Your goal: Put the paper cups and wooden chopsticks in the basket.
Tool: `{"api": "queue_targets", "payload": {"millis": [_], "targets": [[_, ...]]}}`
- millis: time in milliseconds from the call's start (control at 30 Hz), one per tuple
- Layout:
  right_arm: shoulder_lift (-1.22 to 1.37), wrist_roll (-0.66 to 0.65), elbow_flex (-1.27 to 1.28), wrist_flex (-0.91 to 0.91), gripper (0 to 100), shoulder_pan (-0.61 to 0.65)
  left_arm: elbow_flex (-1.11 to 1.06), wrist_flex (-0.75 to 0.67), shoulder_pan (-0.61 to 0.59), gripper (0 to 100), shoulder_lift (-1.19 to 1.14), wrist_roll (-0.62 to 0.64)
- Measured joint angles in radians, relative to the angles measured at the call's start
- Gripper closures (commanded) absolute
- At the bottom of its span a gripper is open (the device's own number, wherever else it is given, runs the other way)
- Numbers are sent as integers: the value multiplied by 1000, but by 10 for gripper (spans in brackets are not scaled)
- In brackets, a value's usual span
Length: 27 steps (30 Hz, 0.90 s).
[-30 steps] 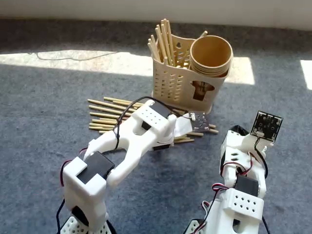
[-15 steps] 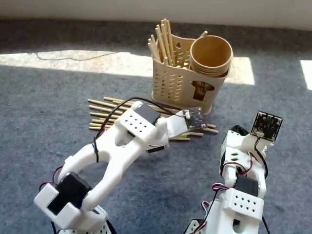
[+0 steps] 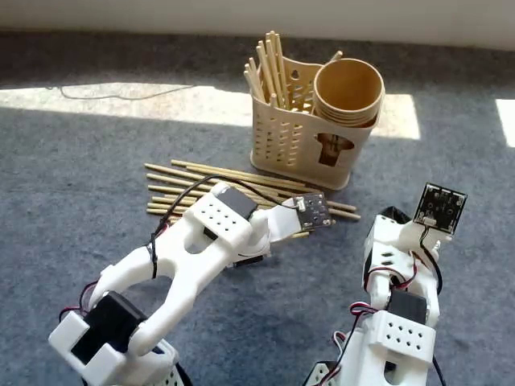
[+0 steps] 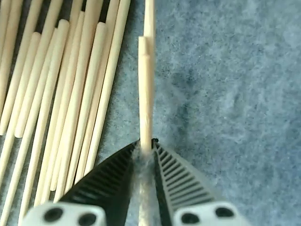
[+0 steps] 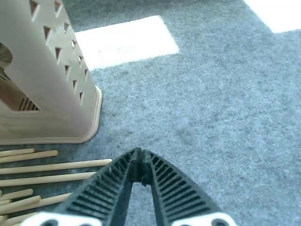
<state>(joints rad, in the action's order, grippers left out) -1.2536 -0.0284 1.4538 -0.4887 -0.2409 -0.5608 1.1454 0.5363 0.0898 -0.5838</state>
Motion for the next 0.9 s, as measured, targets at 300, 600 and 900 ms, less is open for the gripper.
{"api": "queue_targets", "payload": {"millis": [300,600,900], "targets": [[0,0,0,0,988,0,-8,-11,2,934,0,0],[0,0,0,0,988,0,-17,-63,0,989,-104,-2],[0,0,0,0,988,0,-17,-63,2,993,-127,-2]]}}
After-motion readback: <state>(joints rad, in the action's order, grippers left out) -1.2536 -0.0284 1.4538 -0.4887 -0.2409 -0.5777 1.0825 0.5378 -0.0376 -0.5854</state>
